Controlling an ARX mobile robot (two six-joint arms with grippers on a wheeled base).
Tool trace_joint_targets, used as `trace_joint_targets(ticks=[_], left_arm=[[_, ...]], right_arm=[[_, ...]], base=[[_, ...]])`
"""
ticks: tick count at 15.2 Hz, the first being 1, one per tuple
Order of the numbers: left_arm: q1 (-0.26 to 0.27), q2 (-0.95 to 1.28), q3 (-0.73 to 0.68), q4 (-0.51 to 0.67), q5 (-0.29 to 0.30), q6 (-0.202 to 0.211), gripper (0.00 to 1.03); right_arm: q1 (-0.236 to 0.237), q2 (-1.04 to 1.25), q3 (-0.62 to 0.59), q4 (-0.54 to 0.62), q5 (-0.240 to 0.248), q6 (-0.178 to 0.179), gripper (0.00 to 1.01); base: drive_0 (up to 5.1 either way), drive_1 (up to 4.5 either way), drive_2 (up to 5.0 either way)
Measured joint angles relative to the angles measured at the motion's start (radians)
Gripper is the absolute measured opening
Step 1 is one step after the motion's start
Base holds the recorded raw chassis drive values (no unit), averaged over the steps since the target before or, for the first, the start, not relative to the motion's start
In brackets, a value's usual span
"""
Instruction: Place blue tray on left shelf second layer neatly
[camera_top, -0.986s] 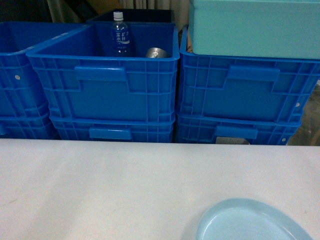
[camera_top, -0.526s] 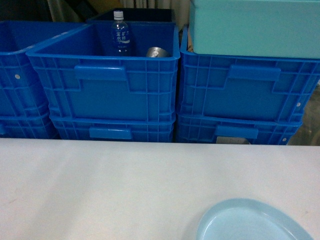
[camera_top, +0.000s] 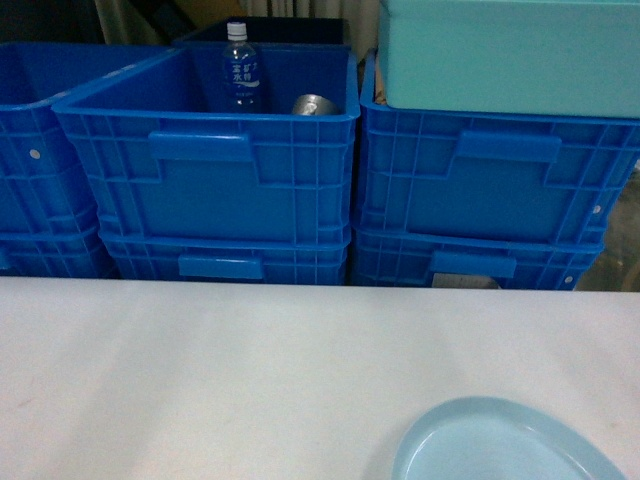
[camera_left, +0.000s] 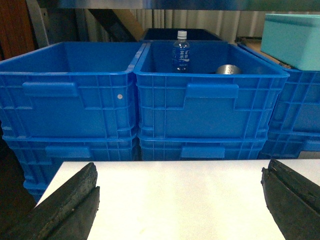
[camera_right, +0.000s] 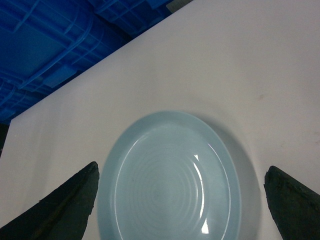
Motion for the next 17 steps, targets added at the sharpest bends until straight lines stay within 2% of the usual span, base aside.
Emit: trace_joint_targets(ticks=[3, 5, 8, 11, 15, 16, 17], left_arm=[[0.0, 0.0, 0.0, 0.0, 0.0, 0.0, 0.98], [0.0, 0.0, 0.0, 0.0, 0.0, 0.0, 0.98], [0.0, 0.0, 0.0, 0.0, 0.0, 0.0, 0.98], [0.0, 0.0, 0.0, 0.0, 0.0, 0.0, 0.98], [0.0, 0.0, 0.0, 0.0, 0.0, 0.0, 0.98], [0.0, 0.0, 0.0, 0.0, 0.0, 0.0, 0.98], [0.0, 0.0, 0.0, 0.0, 0.0, 0.0, 0.98]], right_arm=[[-0.018, 0.052, -0.048, 0.046, 0.007, -0.071, 0.98], [-0.006, 0.114, -0.062, 0.106, 0.016, -0.074, 0.98], [0.04, 0.181, -0.082, 0.192, 0.036, -0.063, 0.98], [0.093, 0.264, -0.089, 0.288, 0.083, -0.022, 0.98], [0.211, 0.357, -0.097, 0.396, 0.17, 0.059, 0.98], [0.263, 0.399, -0.096, 0.436, 0.209, 0.097, 0.98], [0.283, 0.413, -0.095, 0.432, 0.232, 0.133, 0.98]], base=[[0.0, 0.0, 0.0], [0.0, 0.0, 0.0], [0.0, 0.0, 0.0], [0.0, 0.0, 0.0], [0.0, 0.0, 0.0], [0.0, 0.0, 0.0], [0.0, 0.0, 0.0]])
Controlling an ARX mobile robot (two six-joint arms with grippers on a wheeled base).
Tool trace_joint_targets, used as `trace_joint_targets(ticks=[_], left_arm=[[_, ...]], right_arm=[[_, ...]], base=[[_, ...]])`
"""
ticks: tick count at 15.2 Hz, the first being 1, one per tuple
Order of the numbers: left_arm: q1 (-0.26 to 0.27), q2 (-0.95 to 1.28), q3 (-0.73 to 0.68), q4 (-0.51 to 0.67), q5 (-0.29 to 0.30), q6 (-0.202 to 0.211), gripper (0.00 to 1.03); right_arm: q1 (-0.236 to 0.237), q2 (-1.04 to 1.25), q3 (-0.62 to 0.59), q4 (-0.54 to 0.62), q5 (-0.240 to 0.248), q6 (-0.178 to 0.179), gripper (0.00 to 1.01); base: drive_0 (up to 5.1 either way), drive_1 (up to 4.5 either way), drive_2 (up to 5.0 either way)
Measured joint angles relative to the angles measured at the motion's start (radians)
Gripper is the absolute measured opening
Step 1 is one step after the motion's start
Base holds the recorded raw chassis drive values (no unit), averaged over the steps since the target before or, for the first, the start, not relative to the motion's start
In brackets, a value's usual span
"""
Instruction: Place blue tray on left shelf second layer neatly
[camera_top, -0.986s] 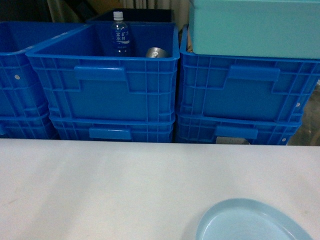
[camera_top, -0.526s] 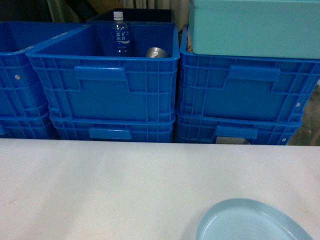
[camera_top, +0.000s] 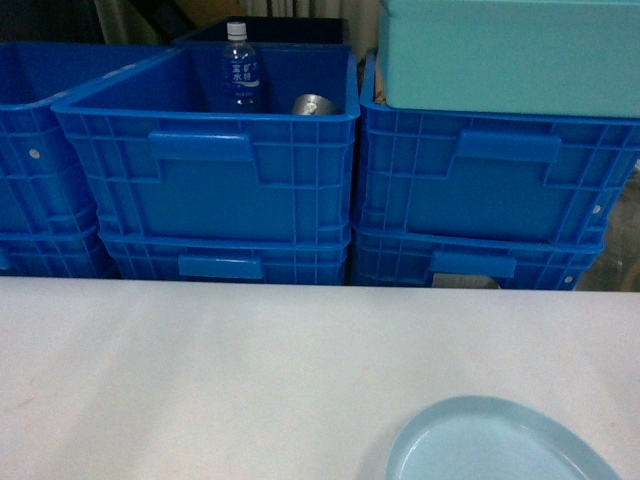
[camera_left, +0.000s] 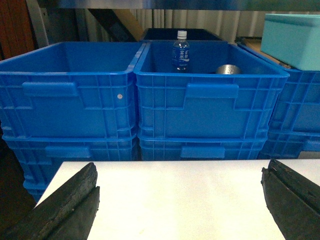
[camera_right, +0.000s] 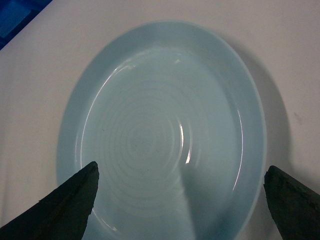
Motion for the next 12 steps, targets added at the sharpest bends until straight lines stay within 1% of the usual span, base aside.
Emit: trace_joint_targets(ticks=[1, 2, 4, 5, 6, 10, 12], left_arm=[[0.0, 0.0, 0.0, 0.0, 0.0, 0.0, 0.98], [0.0, 0.0, 0.0, 0.0, 0.0, 0.0, 0.98], [0.0, 0.0, 0.0, 0.0, 0.0, 0.0, 0.98], [0.0, 0.0, 0.0, 0.0, 0.0, 0.0, 0.98], [0.0, 0.0, 0.0, 0.0, 0.0, 0.0, 0.98], [0.0, 0.0, 0.0, 0.0, 0.0, 0.0, 0.98], [0.0, 0.0, 0.0, 0.0, 0.0, 0.0, 0.98]], right_arm=[[-0.028, -0.002, -0.006, 0.015, -0.005, 0.009, 0.98], [-0.054, 0.032, -0.023, 0.052, -0.024, 0.009, 0.98], [-0.052, 0.092, -0.027, 0.111, -0.024, 0.009, 0.98], [-0.044, 0.124, -0.027, 0.149, -0.022, 0.011, 0.98], [-0.032, 0.137, -0.026, 0.164, -0.01, 0.013, 0.98], [-0.003, 0.168, 0.007, 0.176, 0.015, 0.02, 0.98], [0.034, 0.174, 0.029, 0.166, 0.049, 0.032, 0.98]], base=[[0.0, 0.0, 0.0], [0.0, 0.0, 0.0], [0.0, 0.0, 0.0], [0.0, 0.0, 0.0], [0.0, 0.0, 0.0], [0.0, 0.0, 0.0], [0.0, 0.0, 0.0]])
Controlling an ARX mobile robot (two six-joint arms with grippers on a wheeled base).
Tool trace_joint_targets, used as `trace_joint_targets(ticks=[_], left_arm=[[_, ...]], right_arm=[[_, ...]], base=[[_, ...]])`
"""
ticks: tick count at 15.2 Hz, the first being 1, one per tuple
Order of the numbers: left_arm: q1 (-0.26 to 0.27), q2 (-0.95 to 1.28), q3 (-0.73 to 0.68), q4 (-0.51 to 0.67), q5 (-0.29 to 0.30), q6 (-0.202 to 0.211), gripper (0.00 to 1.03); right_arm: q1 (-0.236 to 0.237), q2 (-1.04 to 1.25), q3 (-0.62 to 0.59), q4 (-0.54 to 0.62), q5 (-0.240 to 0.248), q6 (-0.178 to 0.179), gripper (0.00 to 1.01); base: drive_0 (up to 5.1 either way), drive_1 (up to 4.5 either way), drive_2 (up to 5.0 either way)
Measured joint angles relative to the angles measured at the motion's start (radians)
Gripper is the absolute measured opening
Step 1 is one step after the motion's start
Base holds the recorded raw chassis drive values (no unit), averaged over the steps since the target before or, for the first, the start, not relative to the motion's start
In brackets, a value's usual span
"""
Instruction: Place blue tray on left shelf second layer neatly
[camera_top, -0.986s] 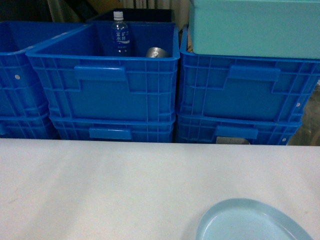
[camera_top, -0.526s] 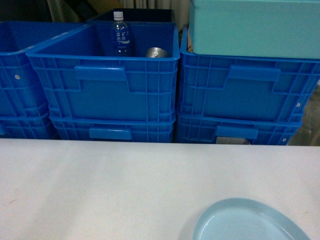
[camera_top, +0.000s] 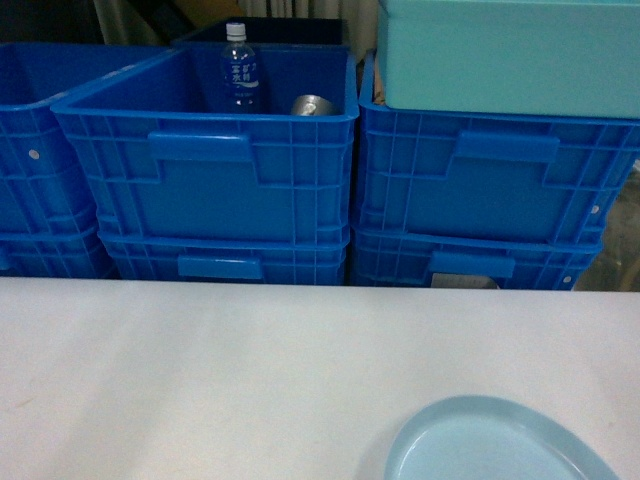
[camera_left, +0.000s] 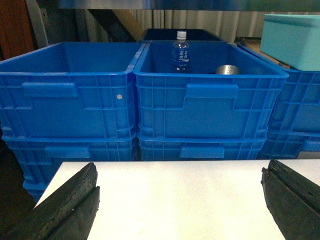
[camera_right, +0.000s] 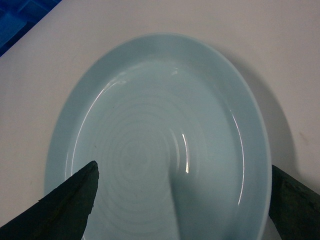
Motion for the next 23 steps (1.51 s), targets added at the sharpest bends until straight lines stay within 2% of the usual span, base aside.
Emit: trace_joint_targets(ticks=[2, 5, 7, 9, 10, 12, 14, 16, 18, 20, 23], left_arm=[[0.0, 0.0, 0.0, 0.0, 0.0, 0.0, 0.98], [0.0, 0.0, 0.0, 0.0, 0.0, 0.0, 0.98], [0.0, 0.0, 0.0, 0.0, 0.0, 0.0, 0.98], [0.0, 0.0, 0.0, 0.0, 0.0, 0.0, 0.98], [0.0, 0.0, 0.0, 0.0, 0.0, 0.0, 0.98], [0.0, 0.0, 0.0, 0.0, -0.001, 0.0, 0.98], [0.0, 0.0, 0.0, 0.0, 0.0, 0.0, 0.98], [0.0, 0.0, 0.0, 0.0, 0.0, 0.0, 0.98], [0.0, 0.0, 0.0, 0.0, 0.0, 0.0, 0.98], [0.0, 0.0, 0.0, 0.0, 0.0, 0.0, 0.98], [0.0, 0.0, 0.0, 0.0, 0.0, 0.0, 0.98]], right_arm=[[0.015, -0.005, 0.01, -0.023, 0.019, 0.005, 0.95], [0.018, 0.003, 0.021, -0.038, 0.024, 0.022, 0.67], [0.015, 0.021, 0.021, -0.034, 0.007, 0.031, 0.47], [-0.016, 0.045, 0.006, -0.01, -0.012, 0.033, 0.09], [-0.027, 0.046, 0.0, 0.008, -0.026, 0.025, 0.01], [-0.075, 0.009, -0.021, -0.023, -0.06, 0.021, 0.02], [-0.132, -0.116, -0.029, -0.122, -0.104, -0.004, 0.02], [-0.18, -0.293, -0.015, -0.29, -0.143, -0.044, 0.02], [-0.22, -0.494, 0.031, -0.503, -0.208, -0.104, 0.02], [-0.268, -0.668, 0.109, -0.691, -0.243, -0.166, 0.02], [-0.331, -0.858, 0.235, -0.947, -0.286, -0.293, 0.02]], base=[[0.0, 0.0, 0.0], [0.0, 0.0, 0.0], [0.0, 0.0, 0.0], [0.0, 0.0, 0.0], [0.0, 0.0, 0.0], [0.0, 0.0, 0.0], [0.0, 0.0, 0.0], [0.0, 0.0, 0.0], [0.0, 0.0, 0.0], [0.0, 0.0, 0.0], [0.0, 0.0, 0.0]])
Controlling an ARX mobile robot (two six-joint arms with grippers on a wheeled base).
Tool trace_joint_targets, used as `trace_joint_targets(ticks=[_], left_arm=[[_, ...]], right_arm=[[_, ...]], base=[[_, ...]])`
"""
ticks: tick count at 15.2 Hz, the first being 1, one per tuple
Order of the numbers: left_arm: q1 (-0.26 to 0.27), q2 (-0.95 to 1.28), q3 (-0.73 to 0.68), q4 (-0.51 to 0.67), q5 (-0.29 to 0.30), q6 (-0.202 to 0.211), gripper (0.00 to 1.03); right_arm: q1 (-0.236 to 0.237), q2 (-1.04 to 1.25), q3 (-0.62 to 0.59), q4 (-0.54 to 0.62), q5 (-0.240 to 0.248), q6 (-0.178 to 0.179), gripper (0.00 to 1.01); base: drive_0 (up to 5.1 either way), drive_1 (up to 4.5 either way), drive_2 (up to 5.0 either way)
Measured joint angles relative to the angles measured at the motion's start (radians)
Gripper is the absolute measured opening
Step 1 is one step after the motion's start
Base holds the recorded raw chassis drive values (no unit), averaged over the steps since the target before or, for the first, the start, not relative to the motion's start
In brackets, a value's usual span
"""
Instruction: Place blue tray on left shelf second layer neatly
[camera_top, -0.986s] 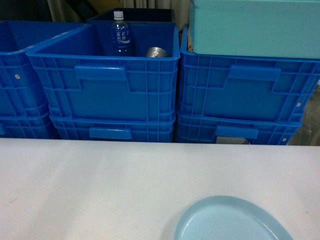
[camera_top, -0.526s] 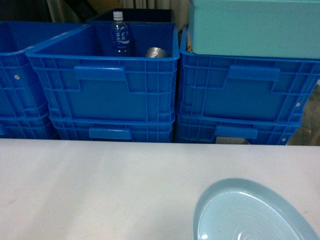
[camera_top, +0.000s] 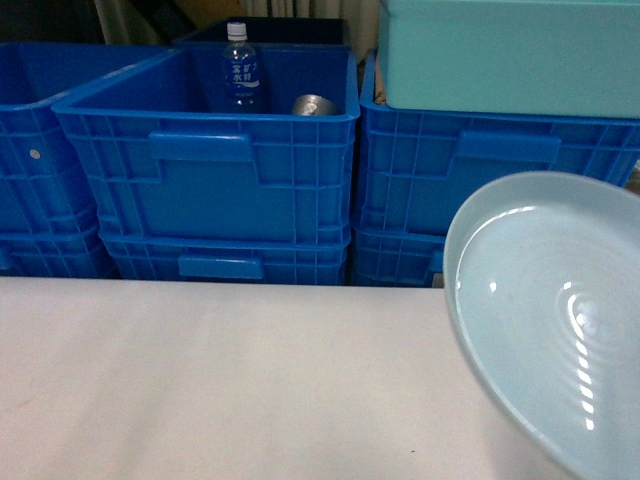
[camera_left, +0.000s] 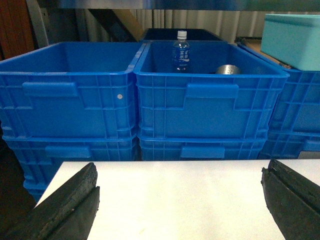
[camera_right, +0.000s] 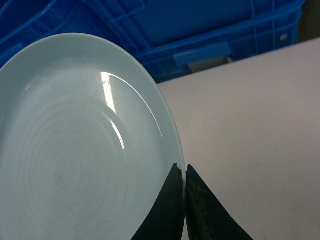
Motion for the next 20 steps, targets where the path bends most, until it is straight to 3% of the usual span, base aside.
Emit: trace_joint_targets(ticks=[3, 6, 10, 12, 15, 20], left_arm=[[0.0, 0.0, 0.0, 0.0, 0.0, 0.0, 0.98], [0.0, 0.0, 0.0, 0.0, 0.0, 0.0, 0.98], [0.0, 0.0, 0.0, 0.0, 0.0, 0.0, 0.98], [0.0, 0.0, 0.0, 0.0, 0.0, 0.0, 0.98], [0.0, 0.0, 0.0, 0.0, 0.0, 0.0, 0.98], [0.0, 0.0, 0.0, 0.0, 0.0, 0.0, 0.98]], right_arm=[[-0.039, -0.13, 0.041, -0.116, 0.001, -0.097, 0.02], [-0.054, -0.259, 0.011, -0.197, 0.011, -0.161, 0.02], [-0.15, -0.352, -0.003, -0.283, -0.035, -0.261, 0.02], [-0.167, -0.37, -0.003, -0.309, -0.06, -0.297, 0.02], [-0.1, -0.382, -0.014, -0.307, -0.027, -0.304, 0.02], [-0.06, -0.394, -0.021, -0.294, 0.014, -0.282, 0.02]], base=[[0.0, 0.0, 0.0], [0.0, 0.0, 0.0], [0.0, 0.0, 0.0], [0.0, 0.0, 0.0], [0.0, 0.0, 0.0], [0.0, 0.0, 0.0]])
